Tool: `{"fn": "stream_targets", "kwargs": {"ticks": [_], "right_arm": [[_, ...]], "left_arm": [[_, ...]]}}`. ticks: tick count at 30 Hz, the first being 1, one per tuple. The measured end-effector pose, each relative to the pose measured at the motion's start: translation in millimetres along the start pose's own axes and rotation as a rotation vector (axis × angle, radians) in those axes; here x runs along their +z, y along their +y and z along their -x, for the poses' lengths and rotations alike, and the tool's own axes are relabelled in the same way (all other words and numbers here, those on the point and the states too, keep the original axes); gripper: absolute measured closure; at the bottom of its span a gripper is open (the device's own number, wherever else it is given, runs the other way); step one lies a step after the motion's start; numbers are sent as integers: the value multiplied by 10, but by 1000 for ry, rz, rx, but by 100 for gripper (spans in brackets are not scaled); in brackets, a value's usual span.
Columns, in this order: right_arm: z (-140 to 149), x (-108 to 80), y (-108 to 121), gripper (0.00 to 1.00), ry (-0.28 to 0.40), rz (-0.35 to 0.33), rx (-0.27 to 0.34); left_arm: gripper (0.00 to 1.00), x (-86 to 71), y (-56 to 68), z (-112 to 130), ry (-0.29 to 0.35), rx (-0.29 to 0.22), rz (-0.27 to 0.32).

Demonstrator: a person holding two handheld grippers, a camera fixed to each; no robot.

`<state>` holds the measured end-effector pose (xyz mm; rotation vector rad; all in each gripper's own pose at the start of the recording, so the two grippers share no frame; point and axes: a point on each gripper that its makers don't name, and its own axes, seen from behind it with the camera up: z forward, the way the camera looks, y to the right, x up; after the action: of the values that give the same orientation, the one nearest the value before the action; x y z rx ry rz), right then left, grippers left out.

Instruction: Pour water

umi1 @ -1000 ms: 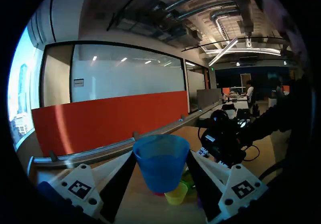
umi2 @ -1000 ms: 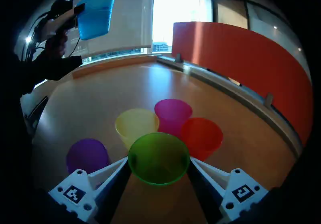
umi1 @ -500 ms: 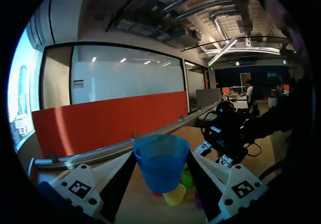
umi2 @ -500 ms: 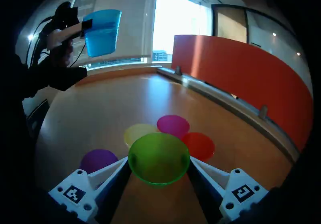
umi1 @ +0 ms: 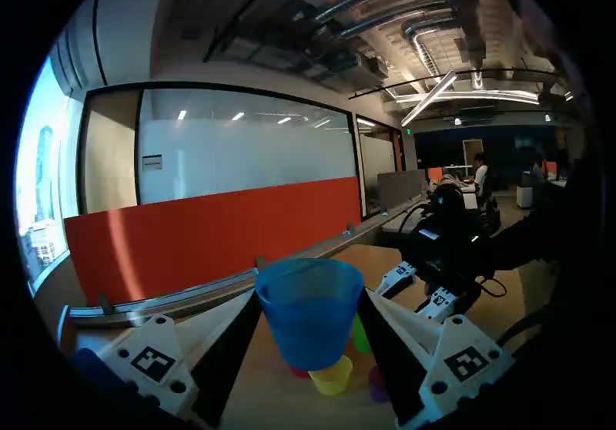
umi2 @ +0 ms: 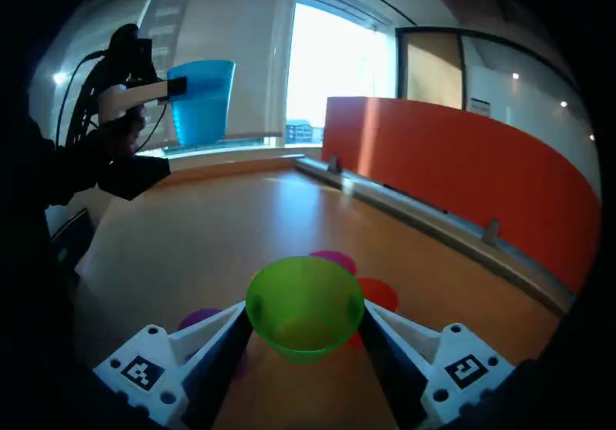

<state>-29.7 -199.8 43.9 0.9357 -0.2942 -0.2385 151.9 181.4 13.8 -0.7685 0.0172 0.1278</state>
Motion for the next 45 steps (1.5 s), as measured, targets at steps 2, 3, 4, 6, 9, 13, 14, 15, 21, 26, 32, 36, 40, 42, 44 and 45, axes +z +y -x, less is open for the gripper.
{"fn": "stream_targets", "kwargs": {"ticks": [2, 3, 4, 6, 9, 13, 14, 15, 21, 26, 32, 36, 40, 42, 44, 45], "right_arm": [[-49, -29, -20, 9, 16, 2, 1], [-76, -44, -29, 9, 25, 3, 1], [-100, -56, -36, 9, 33, 4, 1], [-145, -81, -52, 9, 48, 8, 1], [-195, -116, -76, 9, 68, 12, 2], [-241, -153, -113, 9, 89, 11, 0], [-252, -160, -123, 9, 94, 11, -2], [-265, -167, -133, 9, 100, 11, -4], [-343, -190, -173, 9, 132, 13, -8], [-401, -198, -217, 9, 155, 7, -5], [-497, -200, -281, 9, 191, -2, -12], [-559, -202, -328, 9, 217, -7, -10], [-606, -212, -369, 9, 236, -12, -11], [-617, -213, -383, 9, 243, -13, -11], [-621, -210, -393, 9, 249, -12, -11], [-624, -210, -398, 9, 253, -13, -9]], "left_arm": [[15, -5, 5, -14, 1, 0, -2], [15, -4, 8, -21, 1, 0, -3], [15, -3, 9, -28, 2, -1, -3], [15, 0, 17, -43, 3, -5, -4], [15, 6, 28, -63, 3, -17, -3], [15, 4, 19, -80, 3, -24, -5], [15, 1, 15, -86, 3, -23, -6], [15, 1, 13, -87, 3, -23, -8], [15, 4, 14, -90, 2, -25, -9], [15, -5, 22, -98, 0, -24, -8], [15, -11, 25, -78, -4, -22, -6], [15, -9, 29, -78, -6, -23, -5], [15, -8, 27, -79, -6, -25, -4], [15, -8, 26, -81, -5, -25, -3], [15, -10, 27, -81, -4, -26, -3], [15, -11, 28, -79, -5, -27, -2]]}}
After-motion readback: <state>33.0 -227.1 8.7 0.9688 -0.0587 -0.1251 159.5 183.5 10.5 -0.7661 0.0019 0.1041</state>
